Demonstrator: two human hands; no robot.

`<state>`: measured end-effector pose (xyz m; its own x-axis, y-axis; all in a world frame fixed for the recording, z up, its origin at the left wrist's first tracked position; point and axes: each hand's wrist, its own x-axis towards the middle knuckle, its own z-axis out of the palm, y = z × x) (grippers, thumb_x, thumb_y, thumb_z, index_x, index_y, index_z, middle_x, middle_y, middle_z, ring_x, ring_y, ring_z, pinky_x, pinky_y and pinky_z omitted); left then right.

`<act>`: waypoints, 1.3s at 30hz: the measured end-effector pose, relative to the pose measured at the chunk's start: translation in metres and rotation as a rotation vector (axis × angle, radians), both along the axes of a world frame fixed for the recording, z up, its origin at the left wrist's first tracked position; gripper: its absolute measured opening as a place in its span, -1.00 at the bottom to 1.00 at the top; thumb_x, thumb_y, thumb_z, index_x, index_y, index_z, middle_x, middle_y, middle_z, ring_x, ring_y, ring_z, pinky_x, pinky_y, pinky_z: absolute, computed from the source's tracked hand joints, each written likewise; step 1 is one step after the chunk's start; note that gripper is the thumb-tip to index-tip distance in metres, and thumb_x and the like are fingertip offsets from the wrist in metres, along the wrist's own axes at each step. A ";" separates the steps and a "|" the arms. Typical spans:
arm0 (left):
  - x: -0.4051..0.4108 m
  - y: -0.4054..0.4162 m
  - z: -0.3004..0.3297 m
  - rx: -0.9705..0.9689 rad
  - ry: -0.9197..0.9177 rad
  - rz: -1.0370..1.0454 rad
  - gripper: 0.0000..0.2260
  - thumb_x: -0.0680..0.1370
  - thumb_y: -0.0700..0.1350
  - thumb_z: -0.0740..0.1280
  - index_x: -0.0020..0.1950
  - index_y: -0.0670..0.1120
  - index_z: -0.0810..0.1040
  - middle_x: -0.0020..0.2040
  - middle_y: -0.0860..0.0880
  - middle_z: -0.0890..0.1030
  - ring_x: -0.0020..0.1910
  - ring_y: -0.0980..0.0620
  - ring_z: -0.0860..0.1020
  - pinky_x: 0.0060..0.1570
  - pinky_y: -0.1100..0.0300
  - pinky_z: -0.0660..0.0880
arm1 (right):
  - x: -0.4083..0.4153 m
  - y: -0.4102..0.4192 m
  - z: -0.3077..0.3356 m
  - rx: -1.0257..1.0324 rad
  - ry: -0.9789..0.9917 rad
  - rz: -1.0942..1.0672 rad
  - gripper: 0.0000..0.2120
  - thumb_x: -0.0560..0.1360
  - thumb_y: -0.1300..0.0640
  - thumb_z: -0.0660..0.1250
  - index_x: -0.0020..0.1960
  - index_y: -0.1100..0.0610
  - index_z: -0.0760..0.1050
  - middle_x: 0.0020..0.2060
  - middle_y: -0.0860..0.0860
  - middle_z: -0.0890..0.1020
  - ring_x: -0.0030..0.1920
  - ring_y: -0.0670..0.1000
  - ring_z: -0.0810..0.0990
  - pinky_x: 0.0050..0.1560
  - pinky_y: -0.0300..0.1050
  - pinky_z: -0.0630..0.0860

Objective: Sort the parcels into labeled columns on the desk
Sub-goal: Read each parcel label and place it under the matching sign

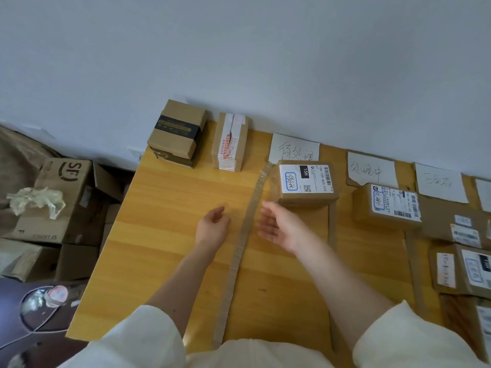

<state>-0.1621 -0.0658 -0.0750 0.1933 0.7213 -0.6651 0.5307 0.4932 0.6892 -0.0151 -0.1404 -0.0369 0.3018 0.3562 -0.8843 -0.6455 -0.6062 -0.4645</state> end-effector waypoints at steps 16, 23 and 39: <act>-0.051 0.052 -0.022 0.316 0.486 -0.420 -0.42 0.51 0.05 0.31 0.51 0.20 0.22 0.59 0.04 0.00 0.54 -0.10 0.00 0.46 -0.07 0.10 | -0.019 0.167 0.006 -0.088 -1.005 0.647 -0.15 0.42 -0.29 0.39 0.54 -0.06 0.08 0.38 0.12 0.33 0.28 0.17 0.45 0.09 0.04 0.47; -0.055 0.053 -0.024 0.295 0.477 -0.447 -0.39 0.51 0.08 0.30 0.53 0.19 0.18 0.60 0.03 -0.07 0.55 -0.09 -0.05 0.46 -0.06 0.05 | -0.021 0.164 -0.009 -0.073 -1.028 0.480 -0.28 0.39 -0.18 0.46 0.43 -0.08 0.21 0.26 0.09 0.41 0.14 0.13 0.53 0.02 -0.01 0.56; -0.047 0.040 0.027 0.167 0.031 -0.010 -0.63 0.59 -0.04 0.28 0.41 -0.02 0.45 0.35 -0.06 0.49 0.27 -0.06 0.48 0.10 0.16 0.40 | -0.020 0.061 0.035 0.270 -0.573 0.284 -0.03 0.24 -0.18 0.46 0.54 -0.03 0.12 0.29 -0.01 0.46 0.21 0.00 0.56 0.21 0.03 0.56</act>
